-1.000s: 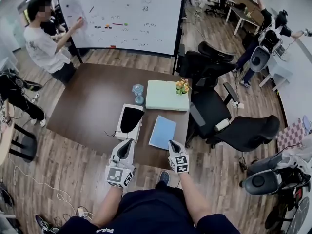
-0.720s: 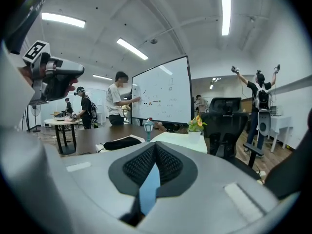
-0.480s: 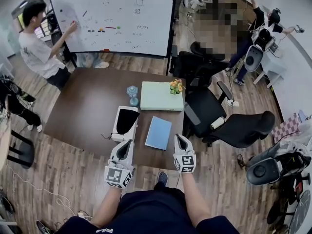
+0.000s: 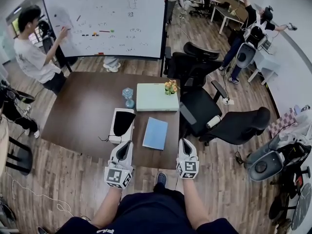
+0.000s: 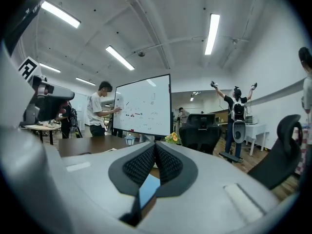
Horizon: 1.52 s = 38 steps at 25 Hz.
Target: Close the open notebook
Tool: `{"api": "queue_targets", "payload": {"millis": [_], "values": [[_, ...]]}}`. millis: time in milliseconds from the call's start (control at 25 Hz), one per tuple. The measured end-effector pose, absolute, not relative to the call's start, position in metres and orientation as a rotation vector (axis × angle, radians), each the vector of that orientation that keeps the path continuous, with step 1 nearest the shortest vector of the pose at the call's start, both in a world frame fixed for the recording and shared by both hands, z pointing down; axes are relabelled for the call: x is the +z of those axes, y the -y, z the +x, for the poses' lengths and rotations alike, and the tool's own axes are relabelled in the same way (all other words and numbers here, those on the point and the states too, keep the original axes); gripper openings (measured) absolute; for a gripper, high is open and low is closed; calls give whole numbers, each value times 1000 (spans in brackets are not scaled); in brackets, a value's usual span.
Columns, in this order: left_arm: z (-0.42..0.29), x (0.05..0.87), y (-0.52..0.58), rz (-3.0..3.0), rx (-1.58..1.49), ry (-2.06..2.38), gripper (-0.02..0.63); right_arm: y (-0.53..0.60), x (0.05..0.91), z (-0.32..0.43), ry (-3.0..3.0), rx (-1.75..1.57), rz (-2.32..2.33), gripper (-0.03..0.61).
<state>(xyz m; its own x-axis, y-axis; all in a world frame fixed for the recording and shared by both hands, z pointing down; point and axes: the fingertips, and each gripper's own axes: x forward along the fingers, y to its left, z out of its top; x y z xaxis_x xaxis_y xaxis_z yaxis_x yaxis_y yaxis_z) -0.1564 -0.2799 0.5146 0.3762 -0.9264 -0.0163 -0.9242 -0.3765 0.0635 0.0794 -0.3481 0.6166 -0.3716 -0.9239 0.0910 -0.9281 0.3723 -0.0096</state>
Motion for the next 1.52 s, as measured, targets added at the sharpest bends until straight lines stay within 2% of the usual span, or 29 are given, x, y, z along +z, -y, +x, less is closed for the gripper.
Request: {"api": "queue_targets", "payload": {"millis": [600,800,1520], "values": [[-148,524,269,2594,-63,1677,-5,296,568,107,2477,-24,1881,8],[-150,529,267,2587,-49,1661,-6,289,564,96,2437,-114,1846,8],[-147,534,267,2614,-45,1605,-6,272,556,97,2440,-119,1866,8]]}}
